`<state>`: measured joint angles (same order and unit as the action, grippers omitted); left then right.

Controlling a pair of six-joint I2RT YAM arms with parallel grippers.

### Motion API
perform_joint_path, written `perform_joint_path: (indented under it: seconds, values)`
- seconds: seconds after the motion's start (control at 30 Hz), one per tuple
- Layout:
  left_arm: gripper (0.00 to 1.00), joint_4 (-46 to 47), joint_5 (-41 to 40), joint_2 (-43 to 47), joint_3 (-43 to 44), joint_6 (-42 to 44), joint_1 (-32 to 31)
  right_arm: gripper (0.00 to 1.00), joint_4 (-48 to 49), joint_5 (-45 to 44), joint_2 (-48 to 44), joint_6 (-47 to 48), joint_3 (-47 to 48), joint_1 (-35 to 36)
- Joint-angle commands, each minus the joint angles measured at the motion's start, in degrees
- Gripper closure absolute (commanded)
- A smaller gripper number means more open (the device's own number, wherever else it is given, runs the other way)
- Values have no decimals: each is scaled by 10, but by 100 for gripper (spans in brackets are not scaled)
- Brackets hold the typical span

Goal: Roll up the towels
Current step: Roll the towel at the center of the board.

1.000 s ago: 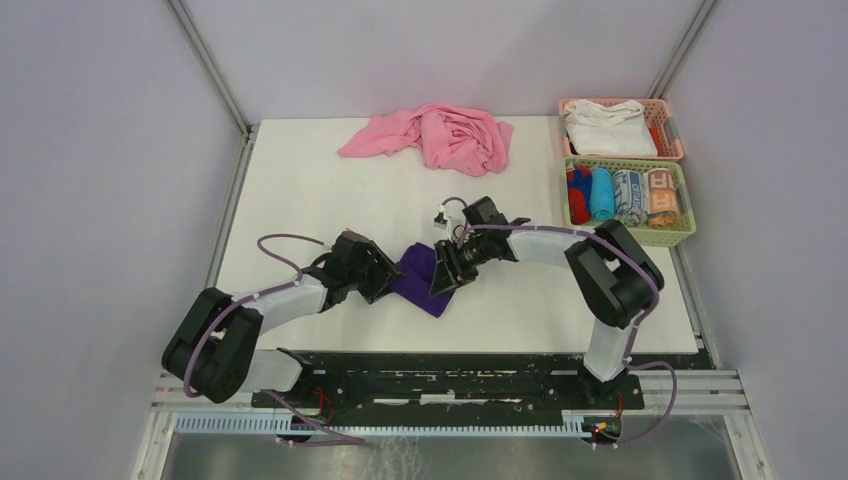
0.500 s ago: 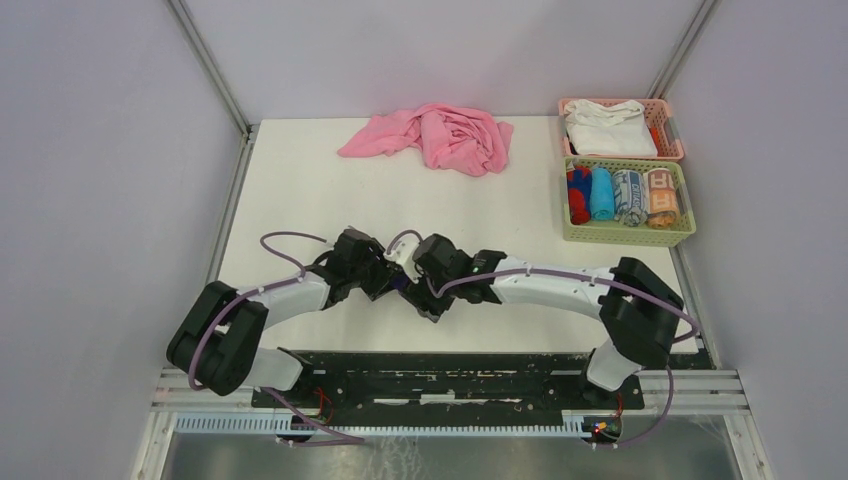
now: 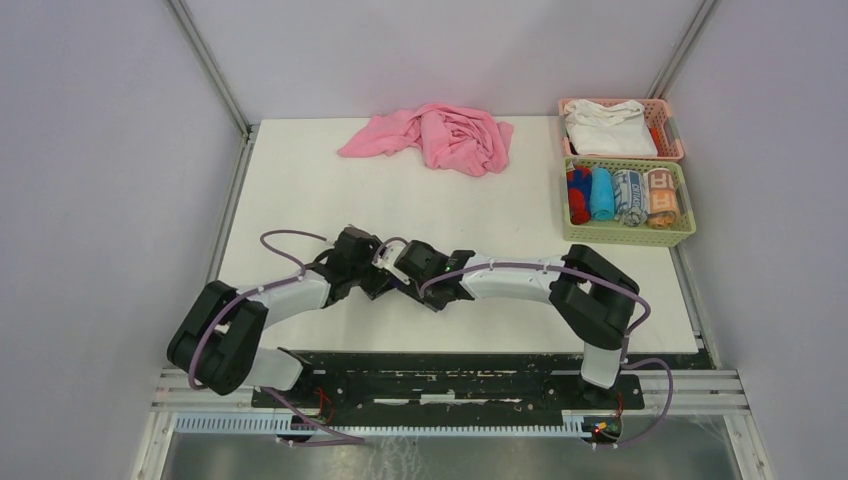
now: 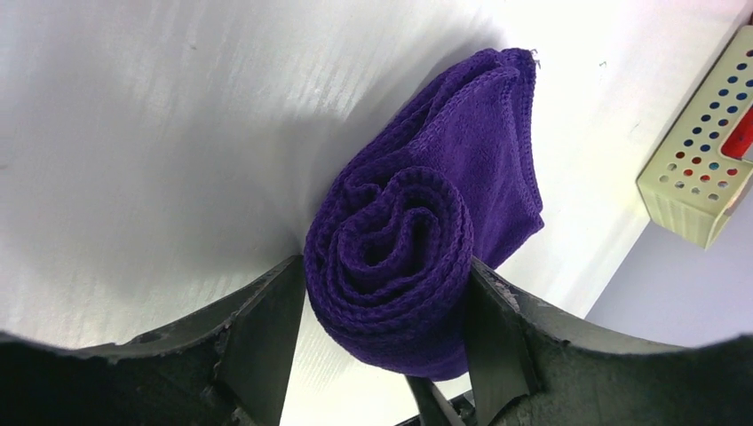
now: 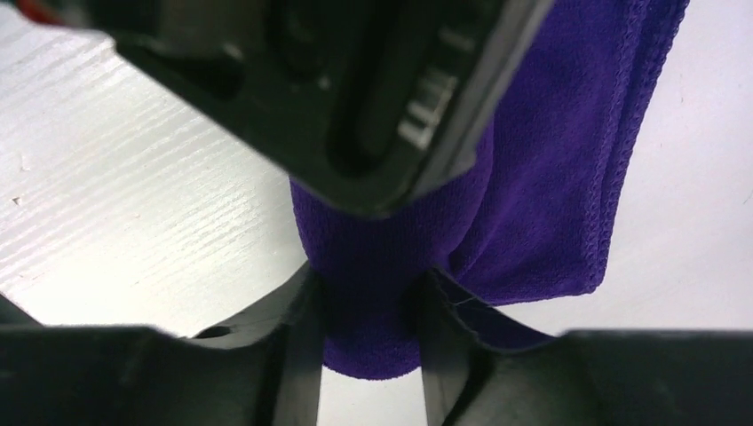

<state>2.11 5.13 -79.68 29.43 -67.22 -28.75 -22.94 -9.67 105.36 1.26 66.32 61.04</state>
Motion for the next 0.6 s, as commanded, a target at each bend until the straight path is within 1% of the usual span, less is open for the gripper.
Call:
perform_joint_path:
  seconds: [0.0, 0.1, 0.13, 0.2, 0.3, 0.43, 0.57]
  values:
    - [28, -123, -58, 30, -3, 41, -2, 61, -46, 60, 46, 0, 9, -1]
    - [26, -168, -93, 88, 0, 45, -2, 70, -74, 166, 42, -11, 27, -7]
    - [26, -182, -103, 107, 0, 45, -2, 72, -84, 221, 42, -15, 35, -10]
    - [26, -208, -115, 142, 1, 46, -2, 75, -94, 295, 46, -24, 51, -22]
    - [25, -236, -117, 183, -1, 43, -2, 75, -109, 398, 65, -39, 77, -47]
    - [25, -256, -111, 225, -21, 28, -2, 75, -96, 514, 98, -79, 91, -92]
    - [25, -254, -87, 243, -41, 9, -2, 72, -72, 600, 140, -131, 100, -138]
